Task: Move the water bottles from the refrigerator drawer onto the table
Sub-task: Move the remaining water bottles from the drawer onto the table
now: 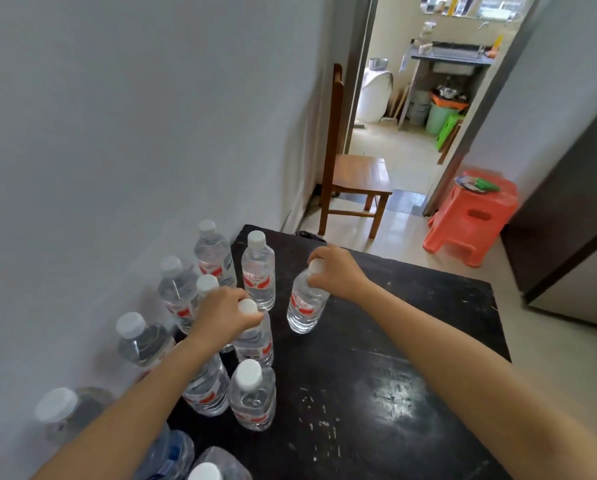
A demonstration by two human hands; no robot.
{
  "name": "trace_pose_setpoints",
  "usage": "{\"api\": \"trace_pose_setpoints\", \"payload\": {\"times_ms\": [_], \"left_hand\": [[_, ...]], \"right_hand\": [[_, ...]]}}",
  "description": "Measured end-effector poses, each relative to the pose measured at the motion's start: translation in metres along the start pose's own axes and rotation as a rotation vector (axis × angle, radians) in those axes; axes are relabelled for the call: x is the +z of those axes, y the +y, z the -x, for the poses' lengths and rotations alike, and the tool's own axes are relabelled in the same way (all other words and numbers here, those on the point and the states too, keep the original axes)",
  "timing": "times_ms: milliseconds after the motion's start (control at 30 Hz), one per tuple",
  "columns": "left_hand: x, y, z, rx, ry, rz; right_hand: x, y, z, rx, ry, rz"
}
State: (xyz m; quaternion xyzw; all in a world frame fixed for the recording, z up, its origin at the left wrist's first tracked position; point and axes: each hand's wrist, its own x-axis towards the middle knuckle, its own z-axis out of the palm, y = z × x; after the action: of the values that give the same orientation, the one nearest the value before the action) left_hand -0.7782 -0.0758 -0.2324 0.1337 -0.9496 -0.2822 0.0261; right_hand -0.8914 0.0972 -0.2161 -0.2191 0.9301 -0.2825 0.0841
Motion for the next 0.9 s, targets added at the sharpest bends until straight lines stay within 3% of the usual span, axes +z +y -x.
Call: {"api": "trace_pose_setpoints", "payload": {"times_ms": [267, 467, 900], "left_hand": [[0.008, 0.007, -0.005, -0.043, 0.064, 0.017], [0.012, 0.014, -0.008, -0.116, -0.002, 0.078], [0.022, 0.028, 0.001, -0.165, -0.011, 0.108]], "right_hand": [[0.011, 0.002, -0.03, 0.023, -0.056, 0.015], [0.008, 0.004, -0.033, -0.06, -0.178, 0.078], [0.016, 0.007, -0.021, -0.013, -0.131, 0.019]]}}
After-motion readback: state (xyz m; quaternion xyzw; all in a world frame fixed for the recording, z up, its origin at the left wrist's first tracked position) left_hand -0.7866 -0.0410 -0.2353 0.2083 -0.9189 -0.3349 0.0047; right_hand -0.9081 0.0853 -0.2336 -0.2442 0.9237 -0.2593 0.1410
